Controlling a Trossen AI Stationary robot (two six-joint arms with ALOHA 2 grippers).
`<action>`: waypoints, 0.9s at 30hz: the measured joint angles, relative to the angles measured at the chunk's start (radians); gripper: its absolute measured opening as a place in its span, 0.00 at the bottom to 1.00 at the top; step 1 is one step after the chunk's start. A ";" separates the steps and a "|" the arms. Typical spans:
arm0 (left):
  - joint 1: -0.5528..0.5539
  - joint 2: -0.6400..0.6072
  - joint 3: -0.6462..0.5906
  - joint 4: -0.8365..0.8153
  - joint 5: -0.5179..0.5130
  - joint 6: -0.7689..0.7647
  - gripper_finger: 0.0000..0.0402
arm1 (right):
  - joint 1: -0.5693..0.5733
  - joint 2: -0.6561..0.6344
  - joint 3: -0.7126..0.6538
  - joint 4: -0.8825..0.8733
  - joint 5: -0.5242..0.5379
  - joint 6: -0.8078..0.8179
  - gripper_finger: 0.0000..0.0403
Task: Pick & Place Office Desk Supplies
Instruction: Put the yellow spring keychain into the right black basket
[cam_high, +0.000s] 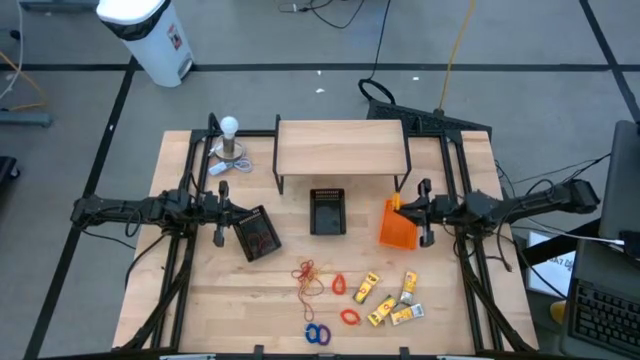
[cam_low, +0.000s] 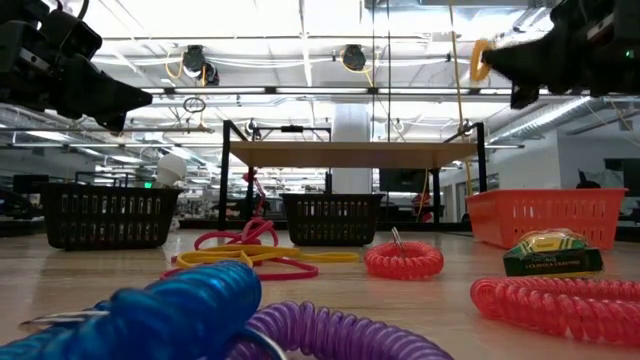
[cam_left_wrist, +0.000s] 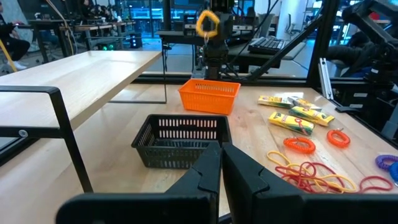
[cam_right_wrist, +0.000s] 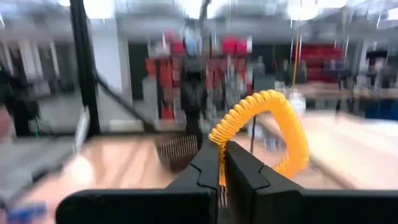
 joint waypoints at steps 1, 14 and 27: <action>0.000 0.000 0.000 0.000 0.000 0.001 0.05 | 0.000 0.021 0.036 -0.032 0.004 0.000 0.00; 0.000 0.000 0.000 0.012 -0.001 0.001 0.05 | -0.080 0.595 0.748 -0.697 0.019 -0.004 0.00; 0.000 0.000 0.000 0.012 0.000 0.001 0.05 | -0.177 1.146 1.187 -1.018 -0.212 -0.089 0.00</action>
